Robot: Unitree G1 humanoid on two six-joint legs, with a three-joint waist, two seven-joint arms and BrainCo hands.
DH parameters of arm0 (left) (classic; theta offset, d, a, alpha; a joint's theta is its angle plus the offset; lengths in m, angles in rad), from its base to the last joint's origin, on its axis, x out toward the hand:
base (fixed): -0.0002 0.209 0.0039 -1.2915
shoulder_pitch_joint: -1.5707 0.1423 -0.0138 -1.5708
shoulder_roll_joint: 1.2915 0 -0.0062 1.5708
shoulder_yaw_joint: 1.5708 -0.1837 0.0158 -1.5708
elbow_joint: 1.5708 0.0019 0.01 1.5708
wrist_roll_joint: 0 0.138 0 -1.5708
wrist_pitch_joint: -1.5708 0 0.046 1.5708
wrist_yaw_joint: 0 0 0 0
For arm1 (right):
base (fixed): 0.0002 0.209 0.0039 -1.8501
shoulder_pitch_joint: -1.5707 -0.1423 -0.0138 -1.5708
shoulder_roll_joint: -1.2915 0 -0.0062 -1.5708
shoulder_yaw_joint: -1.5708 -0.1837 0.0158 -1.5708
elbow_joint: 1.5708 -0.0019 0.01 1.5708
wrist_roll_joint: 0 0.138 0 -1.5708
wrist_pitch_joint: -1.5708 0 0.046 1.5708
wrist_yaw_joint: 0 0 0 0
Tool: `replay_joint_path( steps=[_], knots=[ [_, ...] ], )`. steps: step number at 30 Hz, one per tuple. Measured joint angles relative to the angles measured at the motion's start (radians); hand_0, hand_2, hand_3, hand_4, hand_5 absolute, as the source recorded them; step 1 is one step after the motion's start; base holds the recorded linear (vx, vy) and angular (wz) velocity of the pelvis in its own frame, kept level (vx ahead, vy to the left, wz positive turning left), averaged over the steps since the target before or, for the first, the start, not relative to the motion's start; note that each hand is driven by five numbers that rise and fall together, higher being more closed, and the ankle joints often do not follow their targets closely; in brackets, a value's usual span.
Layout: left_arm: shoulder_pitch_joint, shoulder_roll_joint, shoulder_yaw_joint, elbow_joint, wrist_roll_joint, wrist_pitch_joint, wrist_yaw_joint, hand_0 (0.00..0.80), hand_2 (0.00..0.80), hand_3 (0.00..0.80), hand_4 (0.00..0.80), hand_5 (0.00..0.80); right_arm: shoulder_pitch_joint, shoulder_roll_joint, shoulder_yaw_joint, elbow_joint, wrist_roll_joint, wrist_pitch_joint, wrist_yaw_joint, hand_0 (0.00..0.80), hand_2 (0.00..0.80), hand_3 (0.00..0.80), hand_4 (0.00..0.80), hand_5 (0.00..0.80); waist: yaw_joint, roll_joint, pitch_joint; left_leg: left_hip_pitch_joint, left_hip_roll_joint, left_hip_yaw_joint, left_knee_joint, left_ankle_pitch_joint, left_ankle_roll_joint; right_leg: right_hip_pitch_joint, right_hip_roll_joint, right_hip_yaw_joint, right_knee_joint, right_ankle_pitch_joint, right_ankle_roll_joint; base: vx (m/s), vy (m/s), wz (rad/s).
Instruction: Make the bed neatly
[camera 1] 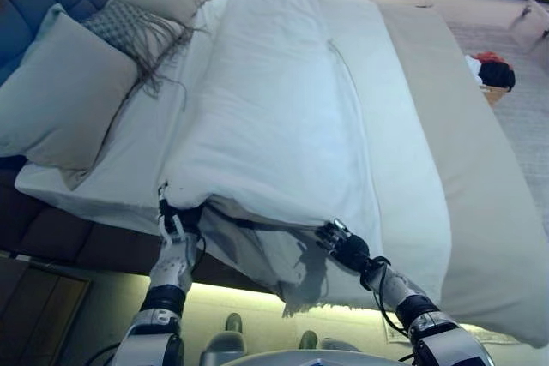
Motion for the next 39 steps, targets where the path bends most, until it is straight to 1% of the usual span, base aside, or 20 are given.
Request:
replay_joint_path(
  steps=[7, 10, 12, 14, 15, 16, 17, 18, 20, 21, 22, 23, 24, 27, 28, 29, 31, 32, 36, 39],
  knots=[
    [0.059, 0.110, 0.118, 0.241, 0.146, 0.140, -0.019, 0.800, 0.800, 0.800, 0.800, 0.800, 0.005, 0.002, -0.022, 0.034, 0.001, -0.009, 0.004, 0.000, 0.000, 0.000, 0.000, 0.000, -0.006, 0.004, -0.029, 0.002, -0.013, -0.012, 0.001, -0.003, 0.006, -0.005, -0.015, -0.008, 0.001, 0.001, 0.009, -0.083, 0.159, -0.04],
    [0.060, 0.119, 0.180, 0.276, 0.161, 0.159, -0.020, 0.800, 0.800, 0.800, 0.800, 0.800, 0.004, 0.009, -0.031, 0.048, 0.001, -0.017, 0.000, 0.000, 0.000, 0.000, 0.000, 0.000, -0.004, 0.004, -0.030, -0.006, -0.012, -0.013, -0.001, -0.007, 0.012, -0.019, -0.024, -0.049, 0.026, -0.005, 0.014, -0.301, 0.146, -0.13],
    [0.031, 0.141, 0.189, 0.325, 0.158, 0.158, -0.019, 0.800, 0.800, 0.800, 0.800, 0.800, -0.005, 0.017, -0.029, 0.043, 0.006, -0.022, -0.012, 0.000, 0.000, 0.000, 0.000, 0.000, -0.003, 0.007, -0.035, -0.028, -0.017, -0.046, 0.004, -0.007, 0.013, -0.097, -0.029, -0.036, 0.161, -0.064, 0.027, -0.334, 0.058, -0.05],
    [0.006, 0.144, 0.188, 0.336, 0.154, 0.158, -0.019, 0.800, 0.800, 0.800, 0.800, 0.800, -0.004, 0.014, -0.029, 0.042, 0.014, -0.023, -0.021, 0.000, 0.000, 0.000, 0.000, 0.000, -0.009, 0.011, -0.033, -0.050, -0.006, -0.076, 0.018, -0.001, 0.011, -0.146, -0.008, 0.048, 0.321, -0.155, 0.064, -0.283, 0.014, 0.35],
    [-0.001, 0.145, 0.188, 0.340, 0.153, 0.158, -0.019, 0.800, 0.800, 0.800, 0.800, 0.800, -0.007, 0.013, -0.029, 0.042, 0.022, -0.023, -0.020, 0.000, 0.000, 0.000, 0.000, 0.000, -0.006, 0.005, -0.036, -0.058, -0.007, -0.091, 0.030, 0.001, 0.008, -0.142, 0.013, 0.082, 0.335, -0.185, 0.070, -0.194, 0.007, 0.37],
    [-0.005, 0.151, 0.188, 0.347, 0.153, 0.159, -0.019, 0.800, 0.800, 0.800, 0.800, 0.800, -0.022, 0.014, -0.029, 0.049, 0.023, -0.023, -0.014, 0.000, 0.000, 0.000, 0.000, 0.000, 0.002, -0.005, -0.043, -0.081, -0.019, -0.091, 0.050, 0.000, 0.004, -0.135, 0.014, 0.086, 0.304, -0.199, 0.051, -0.194, 0.013, 0.06],
    [-0.008, 0.154, 0.189, 0.353, 0.153, 0.159, -0.019, 0.800, 0.800, 0.800, 0.800, 0.800, -0.049, 0.012, -0.031, 0.065, 0.023, -0.024, -0.009, 0.000, 0.000, 0.000, 0.000, 0.000, 0.012, -0.007, -0.043, -0.103, -0.035, -0.082, 0.070, -0.001, 0.003, -0.114, 0.015, 0.081, 0.226, -0.192, -0.018, -0.220, 0.017, -0.09],
    [-0.011, 0.151, 0.188, 0.362, 0.154, 0.163, -0.018, 0.800, 0.800, 0.800, 0.800, 0.800, -0.072, 0.005, -0.031, 0.084, 0.023, -0.027, -0.009, 0.000, 0.000, 0.000, 0.000, 0.000, 0.014, 0.002, -0.039, -0.130, -0.034, -0.072, 0.110, -0.001, 0.003, -0.095, 0.027, 0.082, 0.172, -0.151, -0.037, -0.252, 0.014, -0.18],
    [-0.028, 0.151, 0.188, 0.363, 0.154, 0.165, -0.015, 0.800, 0.800, 0.800, 0.800, 0.800, -0.082, 0.003, -0.029, 0.097, 0.022, -0.026, -0.009, 0.000, 0.000, 0.000, 0.000, 0.000, 0.030, 0.007, -0.036, -0.218, -0.041, -0.037, 0.256, -0.006, -0.013, -0.039, 0.037, 0.086, 0.044, -0.073, -0.058, -0.257, 0.005, -0.05],
    [-0.036, 0.151, 0.188, 0.362, 0.154, 0.167, -0.012, 0.800, 0.800, 0.800, 0.800, 0.800, -0.084, -0.002, -0.025, 0.097, 0.022, -0.025, -0.010, 0.000, 0.000, 0.000, 0.000, 0.000, 0.033, 0.006, -0.036, -0.249, -0.046, -0.029, 0.296, -0.007, -0.042, -0.026, 0.035, 0.083, 0.011, -0.061, -0.064, -0.280, 0.003, -0.14],
    [-0.035, 0.149, 0.188, 0.362, 0.154, 0.168, -0.008, 0.800, 0.800, 0.800, 0.800, 0.800, -0.089, -0.017, -0.013, 0.096, 0.022, -0.024, -0.011, 0.000, 0.000, 0.000, 0.000, 0.000, 0.041, 0.029, -0.033, -0.241, -0.050, -0.039, 0.247, 0.012, -0.056, -0.016, 0.046, 0.086, 0.002, -0.055, -0.070, -0.304, 0.010, -0.38],
    [-0.033, 0.148, 0.190, 0.362, 0.154, 0.168, 0.001, 0.800, 0.800, 0.800, 0.800, 0.800, -0.088, -0.038, -0.011, 0.094, 0.023, -0.025, -0.013, 0.000, 0.000, 0.000, 0.000, 0.000, 0.050, 0.068, -0.036, -0.233, -0.050, -0.029, 0.195, 0.064, -0.031, -0.019, 0.077, 0.080, 0.004, -0.055, -0.074, -0.317, 0.028, -0.32],
    [-0.042, 0.149, 0.194, 0.360, 0.154, 0.167, 0.008, 0.800, 0.800, 0.800, 0.800, 0.800, -0.085, -0.051, -0.012, 0.096, 0.023, -0.026, -0.017, 0.000, 0.000, 0.000, 0.000, 0.000, 0.047, 0.074, -0.032, -0.242, -0.044, -0.018, 0.192, 0.078, -0.018, -0.026, 0.088, 0.078, 0.012, -0.056, -0.075, -0.341, 0.056, -0.08],
    [-0.073, 0.146, 0.197, 0.350, 0.162, 0.167, 0.034, 0.800, 0.800, 0.800, 0.800, 0.800, -0.083, -0.098, -0.029, 0.113, 0.022, -0.024, -0.027, 0.000, 0.000, 0.000, 0.000, 0.000, 0.036, 0.066, -0.026, -0.243, -0.047, -0.039, 0.119, 0.183, -0.075, -0.039, 0.085, 0.041, 0.007, -0.052, -0.092, -0.277, 0.118, 0.32],
    [-0.078, 0.146, 0.197, 0.349, 0.162, 0.167, 0.036, 0.800, 0.800, 0.800, 0.800, 0.800, -0.084, -0.104, -0.047, 0.116, 0.022, -0.026, -0.027, 0.000, 0.000, 0.000, 0.000, 0.000, 0.028, 0.053, -0.021, -0.237, -0.051, -0.038, 0.094, 0.228, -0.097, -0.038, 0.073, 0.026, 0.001, -0.050, -0.111, -0.193, 0.188, 0.19],
    [-0.087, 0.150, 0.200, 0.348, 0.162, 0.163, 0.036, 0.800, 0.800, 0.800, 0.800, 0.800, -0.086, -0.108, -0.060, 0.117, 0.022, -0.030, -0.025, 0.000, 0.000, 0.000, 0.000, 0.000, 0.020, 0.036, -0.008, -0.229, -0.051, -0.028, 0.099, 0.234, -0.109, -0.036, 0.057, 0.006, 0.001, -0.046, -0.120, -0.131, 0.199, -0.27],
    [-0.066, 0.183, 0.236, 0.350, 0.162, 0.144, 0.046, 0.800, 0.800, 0.800, 0.800, 0.800, -0.075, -0.111, -0.079, 0.117, 0.021, -0.033, -0.007, 0.000, 0.000, 0.000, 0.000, 0.000, 0.019, -0.012, 0.022, -0.188, -0.035, 0.055, 0.200, 0.120, -0.103, -0.018, 0.024, -0.044, 0.001, -0.047, -0.123, -0.114, 0.233, -0.74],
    [-0.061, 0.200, 0.239, 0.350, 0.162, 0.130, 0.051, 0.800, 0.800, 0.800, 0.800, 0.800, -0.057, -0.128, -0.082, 0.117, 0.021, -0.038, -0.004, 0.000, 0.000, 0.000, 0.000, 0.000, 0.012, -0.018, 0.021, -0.168, -0.012, 0.067, 0.238, 0.097, -0.107, -0.016, 0.022, -0.049, 0.001, -0.048, -0.124, -0.138, 0.307, -0.57],
    [-0.061, 0.242, 0.239, 0.350, 0.162, 0.111, 0.070, 0.800, 0.800, 0.800, 0.800, 0.800, -0.016, -0.198, -0.139, 0.149, -0.049, -0.032, 0.013, 0.000, 0.000, 0.000, 0.000, 0.000, -0.040, -0.018, 0.021, -0.137, 0.054, 0.060, 0.298, 0.063, -0.127, -0.014, 0.027, -0.076, 0.008, -0.048, -0.122, -0.134, 0.320, -0.07],
    [-0.064, 0.259, 0.237, 0.352, 0.162, 0.114, 0.084, 0.800, 0.800, 0.800, 0.800, 0.800, -0.003, -0.224, -0.130, 0.225, -0.141, 0.042, 0.050, 0.000, 0.000, 0.000, 0.000, 0.000, -0.047, -0.014, 0.020, -0.131, 0.062, 0.013, 0.273, 0.061, -0.126, -0.020, 0.027, -0.069, 0.044, -0.060, -0.103, -0.117, 0.320, 0.03]
  ],
)
